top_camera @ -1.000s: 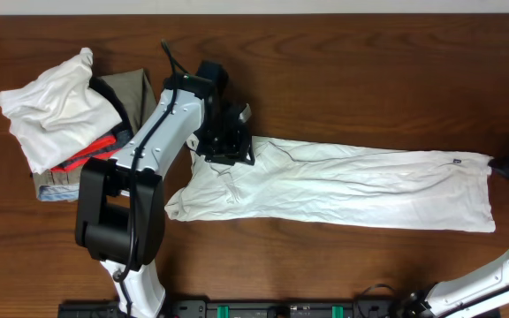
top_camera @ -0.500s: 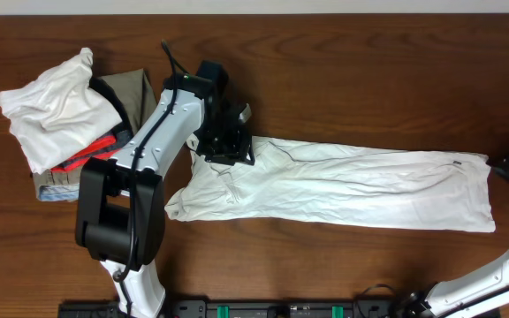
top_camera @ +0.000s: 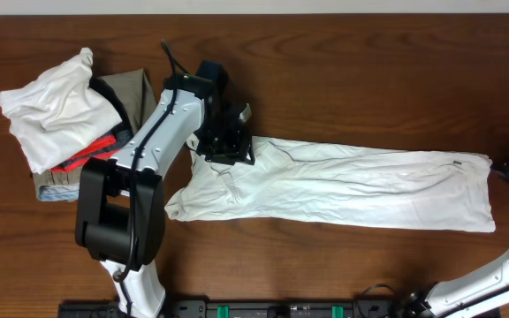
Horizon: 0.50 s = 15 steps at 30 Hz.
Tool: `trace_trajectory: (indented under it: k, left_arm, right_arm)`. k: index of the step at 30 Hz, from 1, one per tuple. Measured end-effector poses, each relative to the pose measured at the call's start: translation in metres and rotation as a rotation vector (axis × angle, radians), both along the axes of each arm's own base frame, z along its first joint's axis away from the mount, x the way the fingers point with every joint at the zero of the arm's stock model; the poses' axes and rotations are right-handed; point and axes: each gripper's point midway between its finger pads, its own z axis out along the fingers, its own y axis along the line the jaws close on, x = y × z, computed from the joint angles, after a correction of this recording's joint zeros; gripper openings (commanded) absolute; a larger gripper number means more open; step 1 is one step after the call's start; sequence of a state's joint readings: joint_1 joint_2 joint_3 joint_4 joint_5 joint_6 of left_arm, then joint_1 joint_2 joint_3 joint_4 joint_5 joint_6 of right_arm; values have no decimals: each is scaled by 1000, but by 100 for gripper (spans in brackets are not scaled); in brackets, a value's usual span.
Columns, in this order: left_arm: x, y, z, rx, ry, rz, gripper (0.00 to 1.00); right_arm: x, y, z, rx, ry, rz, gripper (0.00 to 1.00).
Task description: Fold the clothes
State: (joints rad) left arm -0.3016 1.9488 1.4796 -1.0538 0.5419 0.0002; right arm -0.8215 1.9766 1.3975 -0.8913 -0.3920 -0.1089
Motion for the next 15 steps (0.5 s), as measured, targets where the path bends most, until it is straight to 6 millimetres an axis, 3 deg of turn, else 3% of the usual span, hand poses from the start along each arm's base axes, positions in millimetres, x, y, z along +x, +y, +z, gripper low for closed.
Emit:
trace_trajectory:
  k: [15]
  left_arm:
    - [0,0,0,0,-1,0,50]
  right_arm:
    - [21,10,0,-33,-33,55,31]
